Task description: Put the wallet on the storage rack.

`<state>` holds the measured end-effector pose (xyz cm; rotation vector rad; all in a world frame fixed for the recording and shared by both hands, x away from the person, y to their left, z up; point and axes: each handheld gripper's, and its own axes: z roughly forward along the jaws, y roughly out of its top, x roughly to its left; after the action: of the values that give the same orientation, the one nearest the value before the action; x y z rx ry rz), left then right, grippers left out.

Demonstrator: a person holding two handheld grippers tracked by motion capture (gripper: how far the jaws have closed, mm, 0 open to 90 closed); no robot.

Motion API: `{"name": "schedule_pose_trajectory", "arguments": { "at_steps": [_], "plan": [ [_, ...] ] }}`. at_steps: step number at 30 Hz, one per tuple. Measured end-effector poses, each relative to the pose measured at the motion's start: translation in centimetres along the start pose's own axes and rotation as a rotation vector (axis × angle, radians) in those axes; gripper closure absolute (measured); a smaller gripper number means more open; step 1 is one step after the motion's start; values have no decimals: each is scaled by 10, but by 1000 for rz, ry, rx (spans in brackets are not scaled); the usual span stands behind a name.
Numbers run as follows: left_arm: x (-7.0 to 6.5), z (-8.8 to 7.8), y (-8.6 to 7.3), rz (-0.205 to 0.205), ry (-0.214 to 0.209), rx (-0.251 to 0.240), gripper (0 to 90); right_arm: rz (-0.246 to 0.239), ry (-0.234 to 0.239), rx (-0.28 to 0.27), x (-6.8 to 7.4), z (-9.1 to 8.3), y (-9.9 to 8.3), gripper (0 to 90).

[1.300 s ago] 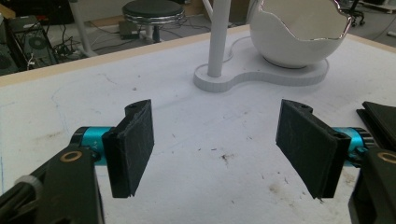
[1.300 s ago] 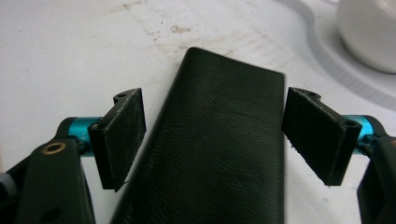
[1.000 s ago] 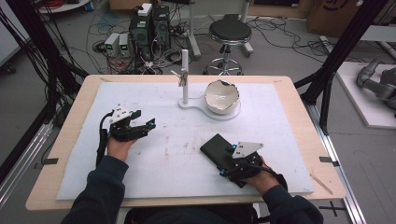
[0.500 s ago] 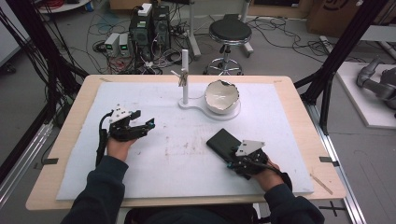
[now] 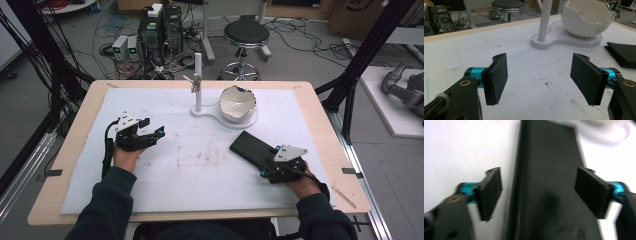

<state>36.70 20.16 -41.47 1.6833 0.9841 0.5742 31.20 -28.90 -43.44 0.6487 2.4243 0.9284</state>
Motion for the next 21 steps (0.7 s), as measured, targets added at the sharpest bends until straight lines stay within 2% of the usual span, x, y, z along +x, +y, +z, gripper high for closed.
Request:
{"name": "schedule_pose_trajectory", "arguments": {
  "at_steps": [2, 4, 5, 6, 8, 10, 14, 16, 17, 18, 21],
  "plan": [
    [1, 0, 0, -5, 1, -1, 301, -32, 0, 62, 2, 4, -6, 213],
    [1, 0, 0, -2, 1, -3, 301, -25, -4, 71, 0, 7, -6, 210],
    [2, -1, 0, -3, 1, -8, 301, -16, -4, 71, -1, 8, -6, 240],
    [2, -2, 0, -4, 2, -13, 289, 10, -13, 72, -3, 7, -6, 312],
    [4, -3, 1, -3, 2, -26, 227, 14, -4, 70, -3, 6, -6, 399],
    [6, -4, 1, -7, 10, -25, 208, -26, -3, 67, 0, 3, -3, 522],
    [11, -6, 0, -19, 20, -17, 208, -75, -35, 72, 6, 1, 2, 670],
    [11, -6, 0, -24, 21, -16, 208, -87, -46, 73, 7, 2, 3, 694],
    [12, -6, -1, -24, 20, -14, 208, -135, -82, 89, 10, 1, 7, 759],
    [12, -5, -1, -25, 17, -11, 208, -154, -98, 86, 11, 0, 8, 774],
    [12, -5, -1, -24, 12, -8, 208, -150, -140, 58, 12, -5, 12, 809]
  ]
}}
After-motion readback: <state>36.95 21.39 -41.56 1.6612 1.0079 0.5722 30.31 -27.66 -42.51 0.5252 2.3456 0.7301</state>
